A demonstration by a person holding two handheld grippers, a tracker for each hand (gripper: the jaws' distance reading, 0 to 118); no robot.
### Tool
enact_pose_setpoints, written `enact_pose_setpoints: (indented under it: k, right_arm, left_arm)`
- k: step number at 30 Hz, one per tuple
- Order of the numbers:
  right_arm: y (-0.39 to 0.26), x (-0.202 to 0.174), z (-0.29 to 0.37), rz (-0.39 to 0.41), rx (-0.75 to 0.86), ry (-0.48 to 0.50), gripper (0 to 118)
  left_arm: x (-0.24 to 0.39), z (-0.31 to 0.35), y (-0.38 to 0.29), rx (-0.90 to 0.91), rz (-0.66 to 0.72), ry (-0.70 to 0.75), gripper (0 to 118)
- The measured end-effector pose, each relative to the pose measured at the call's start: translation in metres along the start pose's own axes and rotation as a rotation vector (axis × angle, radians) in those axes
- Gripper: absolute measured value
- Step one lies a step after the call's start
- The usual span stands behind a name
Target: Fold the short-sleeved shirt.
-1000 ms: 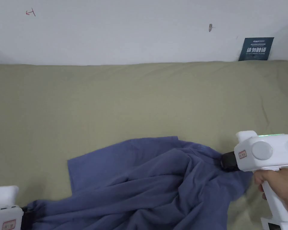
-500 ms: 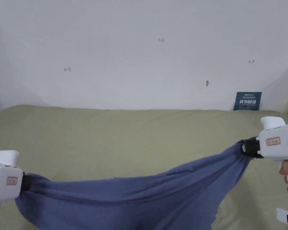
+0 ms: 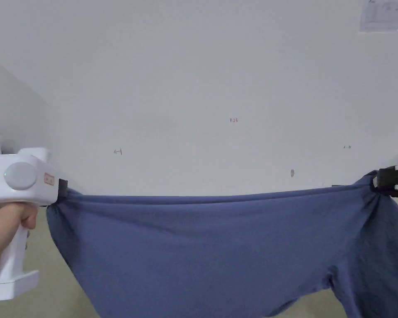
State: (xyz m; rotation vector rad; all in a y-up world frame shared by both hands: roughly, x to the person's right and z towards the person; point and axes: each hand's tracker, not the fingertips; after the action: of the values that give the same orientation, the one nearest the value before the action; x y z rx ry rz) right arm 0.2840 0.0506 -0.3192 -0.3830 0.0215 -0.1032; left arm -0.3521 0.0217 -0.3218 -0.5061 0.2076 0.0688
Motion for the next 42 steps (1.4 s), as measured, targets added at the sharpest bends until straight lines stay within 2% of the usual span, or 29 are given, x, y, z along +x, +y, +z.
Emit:
enact_pose_setpoints:
  k: [2,7,10,19,23,25,32,36,38,40,42]
  right_arm:
    - [0.010,-0.001,-0.003,0.012,0.018,-0.030,6]
    - [0.038,0.006,-0.027,-0.017,0.030,-0.051,6]
    - [0.053,0.009,-0.049,0.002,0.033,-0.072,6]
    - [0.098,0.011,-0.133,0.002,0.046,-0.111,6]
    - [0.104,0.013,-0.171,-0.025,0.054,-0.122,6]
    - [0.103,0.012,-0.191,-0.011,0.062,-0.124,6]
    - [0.074,0.013,-0.238,0.026,0.041,-0.134,6]
    - [0.021,0.016,-0.254,0.080,-0.051,-0.148,6]
    - [-0.016,0.022,-0.250,0.062,-0.098,-0.131,6]
    - [-0.055,0.030,-0.239,-0.003,-0.160,-0.131,6]
    - [-0.096,0.035,-0.220,0.003,-0.185,-0.109,6]
  left_arm:
    - [0.009,-0.003,0.014,0.015,-0.009,-0.001,3]
    - [0.028,-0.025,0.048,0.039,0.025,0.003,4]
    - [0.040,-0.040,0.068,0.061,0.017,0.005,3]
    - [0.078,-0.098,0.129,0.118,0.010,0.044,3]
    - [0.088,-0.128,0.142,0.146,0.013,0.056,4]
    - [0.094,-0.145,0.143,0.157,0.009,0.081,3]
    - [0.097,-0.204,0.111,0.104,-0.012,0.099,3]
    - [0.096,-0.225,0.063,0.013,-0.043,0.076,4]
    - [0.093,-0.229,0.030,-0.027,-0.041,0.064,4]
    - [0.081,-0.238,-0.003,-0.068,-0.074,0.043,4]
    - [0.072,-0.230,-0.043,-0.109,-0.071,0.026,4]
